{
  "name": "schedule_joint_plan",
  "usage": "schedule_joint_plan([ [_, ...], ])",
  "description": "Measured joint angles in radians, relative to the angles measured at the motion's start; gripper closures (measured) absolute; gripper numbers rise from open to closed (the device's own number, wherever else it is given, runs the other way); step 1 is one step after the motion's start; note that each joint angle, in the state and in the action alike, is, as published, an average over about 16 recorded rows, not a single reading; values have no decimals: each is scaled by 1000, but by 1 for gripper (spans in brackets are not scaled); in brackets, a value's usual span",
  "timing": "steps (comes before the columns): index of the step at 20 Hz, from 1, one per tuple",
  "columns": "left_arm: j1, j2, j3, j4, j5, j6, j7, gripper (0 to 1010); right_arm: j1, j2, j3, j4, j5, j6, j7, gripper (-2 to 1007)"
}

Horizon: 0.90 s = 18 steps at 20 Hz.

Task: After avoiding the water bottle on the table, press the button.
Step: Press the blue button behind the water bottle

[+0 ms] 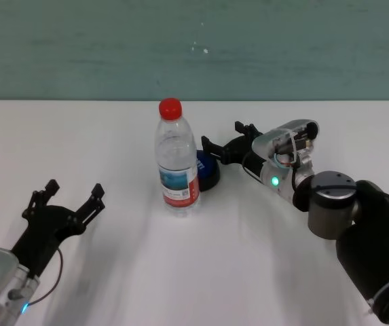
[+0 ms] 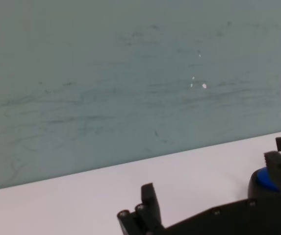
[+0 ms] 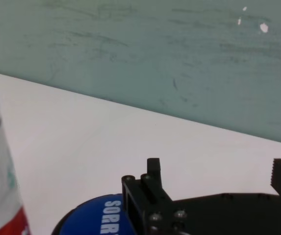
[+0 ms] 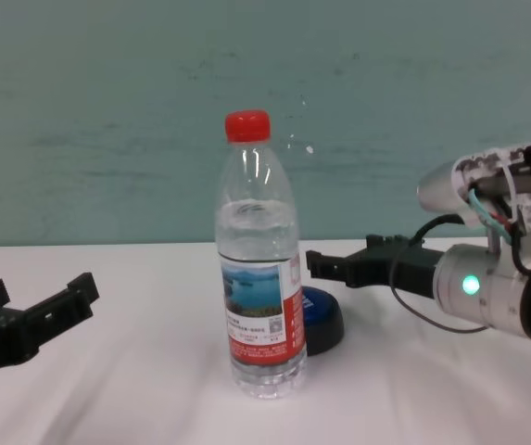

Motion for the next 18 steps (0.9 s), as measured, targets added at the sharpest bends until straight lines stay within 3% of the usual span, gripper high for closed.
schedule_joint_plan([
  [10, 0, 0, 0, 0, 0, 0, 0, 0, 42, -18, 0, 112, 20, -16, 25, 1],
  [18, 0, 0, 0, 0, 0, 0, 0, 0, 44, -20, 4, 132, 30, -22, 31, 1],
])
